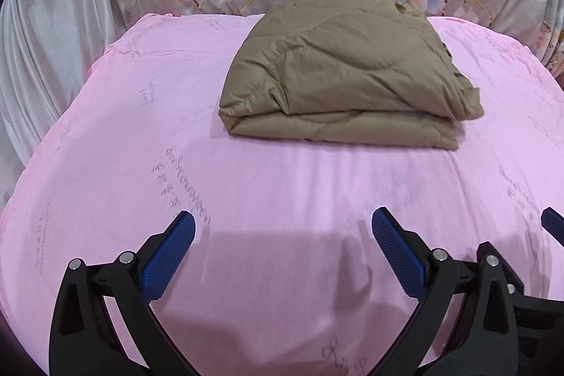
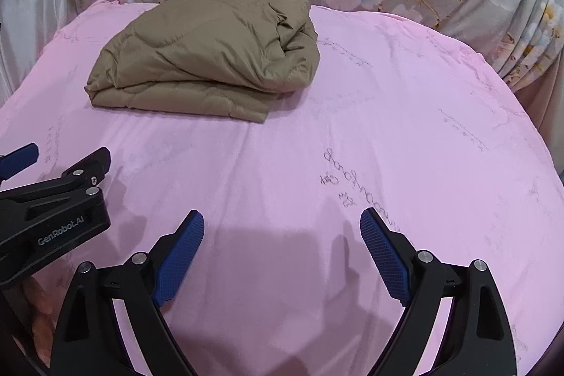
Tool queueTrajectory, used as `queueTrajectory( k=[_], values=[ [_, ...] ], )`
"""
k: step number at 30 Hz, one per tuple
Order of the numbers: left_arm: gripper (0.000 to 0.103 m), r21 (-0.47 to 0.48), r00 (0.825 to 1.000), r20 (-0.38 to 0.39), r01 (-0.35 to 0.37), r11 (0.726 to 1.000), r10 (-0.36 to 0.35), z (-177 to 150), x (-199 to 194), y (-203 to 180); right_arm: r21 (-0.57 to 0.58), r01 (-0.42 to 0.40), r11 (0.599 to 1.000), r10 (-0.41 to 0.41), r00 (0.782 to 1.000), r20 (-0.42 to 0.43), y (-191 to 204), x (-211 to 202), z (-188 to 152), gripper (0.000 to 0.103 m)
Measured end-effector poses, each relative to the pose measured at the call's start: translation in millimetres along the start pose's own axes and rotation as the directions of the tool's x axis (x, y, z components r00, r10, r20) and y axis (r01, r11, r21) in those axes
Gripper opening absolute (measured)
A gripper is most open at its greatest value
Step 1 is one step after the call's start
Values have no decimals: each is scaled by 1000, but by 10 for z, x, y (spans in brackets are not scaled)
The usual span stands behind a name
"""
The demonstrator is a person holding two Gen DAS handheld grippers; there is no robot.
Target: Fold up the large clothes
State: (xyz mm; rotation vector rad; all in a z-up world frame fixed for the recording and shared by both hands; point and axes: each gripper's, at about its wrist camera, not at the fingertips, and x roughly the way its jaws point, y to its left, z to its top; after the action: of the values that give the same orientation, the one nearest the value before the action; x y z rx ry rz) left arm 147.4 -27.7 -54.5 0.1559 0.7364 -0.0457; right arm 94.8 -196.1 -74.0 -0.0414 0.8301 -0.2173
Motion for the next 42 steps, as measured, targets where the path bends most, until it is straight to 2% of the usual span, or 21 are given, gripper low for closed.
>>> queueTrajectory(
  k=[5, 10, 13, 19, 42],
  values=[
    [98, -40, 999, -15, -28, 999, 28, -95, -69, 60, 33, -18, 999, 16, 999, 46, -70, -131, -76, 88],
    [98, -64, 999, -36, -30, 998, 28, -108, -44, 120, 77, -82, 994, 80, 996, 30, -168, -79, -67, 88],
    [98, -50, 999, -40, -38, 998, 36, -114, -33, 93, 75, -93, 993, 91, 996, 25, -152, -64, -61, 88],
    [98, -5, 999, -21, -45, 999, 44, -103, -55, 10, 70, -92, 993, 91, 996, 25, -130, -69, -67, 88],
    [98, 3, 999, -20, -45, 999, 45, -113, -55, 2, 76, -88, 993, 86, 996, 27, -157, -62, -52, 88]
  ],
)
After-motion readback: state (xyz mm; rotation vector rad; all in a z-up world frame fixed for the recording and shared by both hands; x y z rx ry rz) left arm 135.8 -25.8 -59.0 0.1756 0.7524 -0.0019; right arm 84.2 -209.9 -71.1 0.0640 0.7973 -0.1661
